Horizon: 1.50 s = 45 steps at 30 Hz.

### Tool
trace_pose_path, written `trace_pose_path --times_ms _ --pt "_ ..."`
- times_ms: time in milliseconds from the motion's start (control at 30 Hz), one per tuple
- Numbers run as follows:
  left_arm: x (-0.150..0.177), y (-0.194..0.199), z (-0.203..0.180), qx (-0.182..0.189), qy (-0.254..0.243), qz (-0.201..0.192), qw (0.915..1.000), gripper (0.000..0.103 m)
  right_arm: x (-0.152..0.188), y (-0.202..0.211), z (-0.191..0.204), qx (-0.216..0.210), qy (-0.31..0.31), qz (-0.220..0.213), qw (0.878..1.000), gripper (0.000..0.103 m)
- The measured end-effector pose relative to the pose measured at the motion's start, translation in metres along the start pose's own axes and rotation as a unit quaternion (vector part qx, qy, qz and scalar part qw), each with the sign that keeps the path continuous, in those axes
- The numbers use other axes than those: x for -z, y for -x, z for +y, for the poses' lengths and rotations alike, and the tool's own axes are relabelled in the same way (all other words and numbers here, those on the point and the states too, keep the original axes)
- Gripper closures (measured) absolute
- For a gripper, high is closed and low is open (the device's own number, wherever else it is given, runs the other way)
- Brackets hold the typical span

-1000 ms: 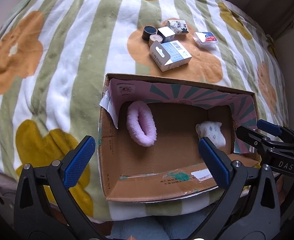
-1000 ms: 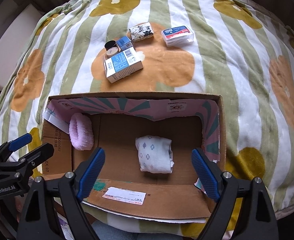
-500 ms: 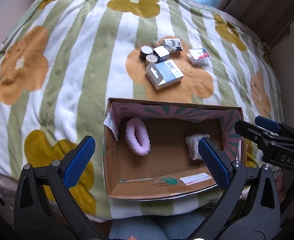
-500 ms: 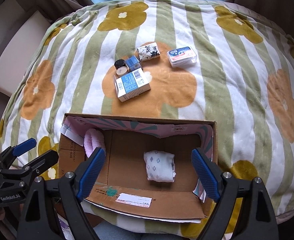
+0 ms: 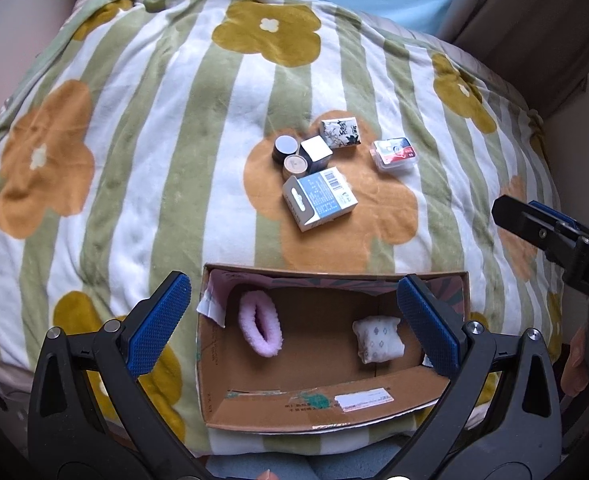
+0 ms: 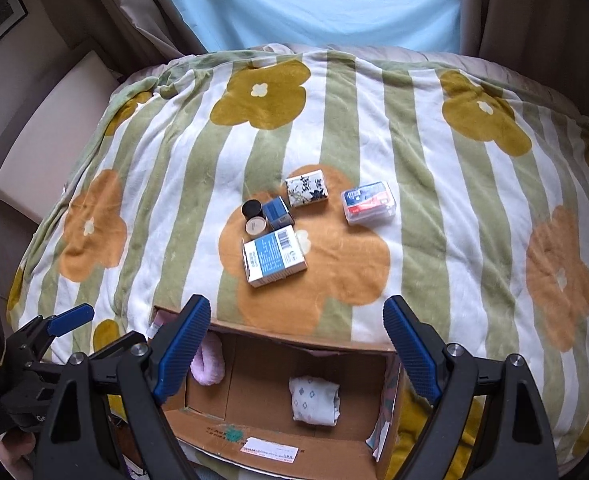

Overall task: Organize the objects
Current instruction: 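Move both tools back over the remaining items, then grasp the SUPER DEER box with the left tool while the right tool grasps the tissue pack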

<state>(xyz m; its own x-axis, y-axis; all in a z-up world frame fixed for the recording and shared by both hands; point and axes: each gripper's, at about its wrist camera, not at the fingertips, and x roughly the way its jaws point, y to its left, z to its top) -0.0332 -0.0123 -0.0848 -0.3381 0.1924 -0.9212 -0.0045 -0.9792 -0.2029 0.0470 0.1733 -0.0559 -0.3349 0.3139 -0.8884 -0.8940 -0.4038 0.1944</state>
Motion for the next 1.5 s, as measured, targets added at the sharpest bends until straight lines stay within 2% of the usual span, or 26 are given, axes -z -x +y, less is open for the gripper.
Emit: trace_pose_path --times_ms 333,533,733,1100,1500 --pt "-0.038 -0.034 -0.017 -0.031 0.012 0.006 0.9994 0.0 -0.066 -0.027 -0.015 -0.019 0.019 -0.003 1.0 0.017" --pt "-0.064 -0.075 -0.025 -0.02 0.044 0.042 0.9979 0.0 -0.104 -0.065 -0.016 -0.027 0.065 0.018 0.997 0.017" --pt "-0.082 -0.128 -0.027 -0.013 0.092 0.089 0.9917 0.0 -0.133 -0.129 -0.019 -0.044 0.1 0.072 0.991 0.017" --pt "-0.096 -0.216 -0.023 -0.015 0.16 0.159 0.9741 0.001 -0.145 -0.243 -0.02 -0.057 0.134 0.173 0.974 0.017" --pt "-0.086 -0.258 -0.022 -0.023 0.178 0.197 0.9637 0.001 -0.144 -0.292 -0.024 -0.054 0.132 0.213 0.967 0.017"
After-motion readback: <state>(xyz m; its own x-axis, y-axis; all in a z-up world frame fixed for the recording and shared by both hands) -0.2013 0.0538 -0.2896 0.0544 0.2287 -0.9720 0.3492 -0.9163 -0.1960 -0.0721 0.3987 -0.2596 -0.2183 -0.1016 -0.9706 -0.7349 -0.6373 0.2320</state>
